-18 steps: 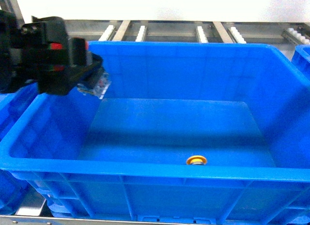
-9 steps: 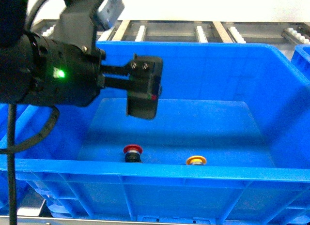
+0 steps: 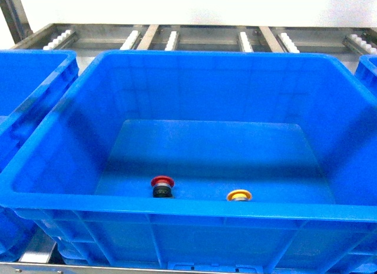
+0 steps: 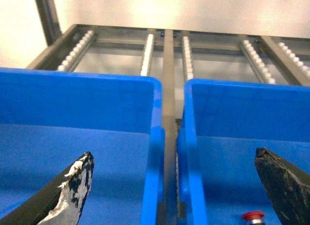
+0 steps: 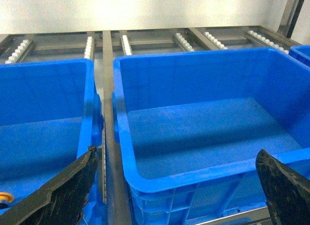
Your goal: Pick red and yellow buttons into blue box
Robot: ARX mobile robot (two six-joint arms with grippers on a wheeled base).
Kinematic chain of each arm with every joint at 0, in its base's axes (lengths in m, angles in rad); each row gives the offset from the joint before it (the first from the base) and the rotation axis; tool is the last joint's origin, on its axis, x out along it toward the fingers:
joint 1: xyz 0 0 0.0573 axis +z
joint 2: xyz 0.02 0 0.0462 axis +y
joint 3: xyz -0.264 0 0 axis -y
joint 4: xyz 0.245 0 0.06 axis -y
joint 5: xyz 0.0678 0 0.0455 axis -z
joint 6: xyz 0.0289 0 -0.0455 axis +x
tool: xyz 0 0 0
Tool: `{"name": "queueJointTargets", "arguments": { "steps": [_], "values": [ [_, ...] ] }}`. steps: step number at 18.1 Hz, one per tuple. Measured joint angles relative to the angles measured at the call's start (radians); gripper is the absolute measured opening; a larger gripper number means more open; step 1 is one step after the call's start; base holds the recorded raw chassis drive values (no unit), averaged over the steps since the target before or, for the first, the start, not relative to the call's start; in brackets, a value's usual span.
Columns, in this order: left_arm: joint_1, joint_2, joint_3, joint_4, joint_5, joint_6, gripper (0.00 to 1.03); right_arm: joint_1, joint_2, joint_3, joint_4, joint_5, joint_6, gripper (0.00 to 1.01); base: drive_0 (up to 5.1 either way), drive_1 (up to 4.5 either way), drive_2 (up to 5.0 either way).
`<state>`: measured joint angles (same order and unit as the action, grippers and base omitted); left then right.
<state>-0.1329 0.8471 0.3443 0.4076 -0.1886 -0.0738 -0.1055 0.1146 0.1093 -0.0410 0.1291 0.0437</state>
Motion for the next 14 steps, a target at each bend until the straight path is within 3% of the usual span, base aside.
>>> {"name": "queueJointTargets", "arguments": {
  "steps": [2,3,7,8,9,10,14],
  "values": [
    [-0.021,-0.156,-0.064,-0.108,-0.05,0.006,0.98,0.0,0.0,0.0,0.0,0.0,0.0,0.98,0.0,0.0,0.0],
    [-0.068,-0.336,-0.094,-0.256,-0.115,-0.002,0.98,0.0,0.0,0.0,0.0,0.0,0.0,0.98,0.0,0.0,0.0],
    [-0.088,-0.465,-0.087,-0.292,-0.142,-0.005,0.98,-0.003,-0.001,0.0,0.007,-0.014,-0.001,0.97,0.0,0.0,0.0],
    [-0.066,-0.464,-0.102,-0.265,-0.082,0.011,0.92,-0.054,-0.01,-0.007,0.036,-0.13,-0.016,0.89,0.0,0.0,0.0],
    [-0.037,-0.479,-0.124,-0.263,-0.008,0.031,0.82,-0.069,-0.025,-0.009,0.037,-0.214,-0.022,0.8,0.0,0.0,0.0],
    [-0.013,-0.508,-0.16,-0.265,0.033,0.049,0.7,-0.021,-0.04,-0.019,0.031,-0.224,-0.031,0.68,0.0,0.0,0.0],
    [0.013,-0.539,-0.183,-0.264,0.064,0.055,0.55,0.103,-0.051,-0.037,0.031,-0.158,-0.036,0.53,0.0,0.0,0.0]
  ]
}}
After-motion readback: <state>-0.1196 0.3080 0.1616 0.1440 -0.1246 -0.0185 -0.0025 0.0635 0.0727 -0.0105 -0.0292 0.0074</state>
